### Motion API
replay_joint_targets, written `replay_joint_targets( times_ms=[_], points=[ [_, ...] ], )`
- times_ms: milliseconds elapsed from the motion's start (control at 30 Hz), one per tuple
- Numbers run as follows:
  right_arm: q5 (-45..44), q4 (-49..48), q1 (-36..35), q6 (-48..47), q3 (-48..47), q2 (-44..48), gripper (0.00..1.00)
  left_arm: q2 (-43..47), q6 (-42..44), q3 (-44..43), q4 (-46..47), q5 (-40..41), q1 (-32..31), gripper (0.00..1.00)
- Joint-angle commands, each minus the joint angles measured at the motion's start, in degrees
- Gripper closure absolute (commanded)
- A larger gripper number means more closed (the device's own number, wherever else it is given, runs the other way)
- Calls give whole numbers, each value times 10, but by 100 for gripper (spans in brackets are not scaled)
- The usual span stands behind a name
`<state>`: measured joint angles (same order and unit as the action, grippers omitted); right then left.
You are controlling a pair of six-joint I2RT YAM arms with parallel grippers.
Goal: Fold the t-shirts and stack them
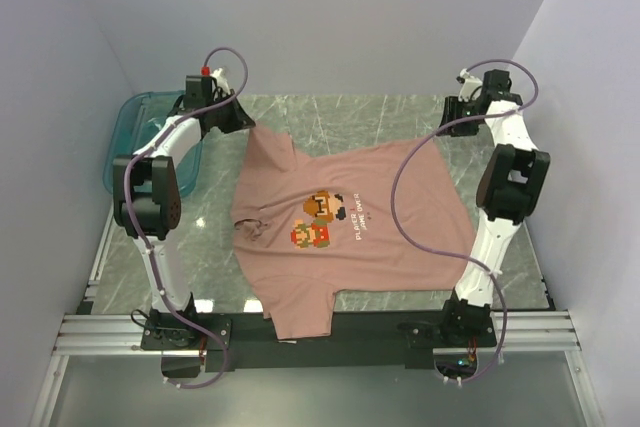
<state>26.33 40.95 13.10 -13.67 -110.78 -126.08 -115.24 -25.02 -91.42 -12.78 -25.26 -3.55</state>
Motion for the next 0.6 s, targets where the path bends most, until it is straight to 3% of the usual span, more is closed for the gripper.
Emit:
replay_joint_targets(
  times_ms=[0,233,367,567],
  points=[
    [-34,46,-11,25,-83,-52,45,2,-9,-3,9,-22,2,100],
    [-76,84,-46,-6,-213,-154,44,0,-10,-8,1,-30,4,100],
    [-143,71,-62,-10,-207,-165,44,3,-17,-3,5,-42,7,100],
    [-164,77,-63,-8,-218,-175,44,17,-18,-2,6,-48,7,99]
  ],
)
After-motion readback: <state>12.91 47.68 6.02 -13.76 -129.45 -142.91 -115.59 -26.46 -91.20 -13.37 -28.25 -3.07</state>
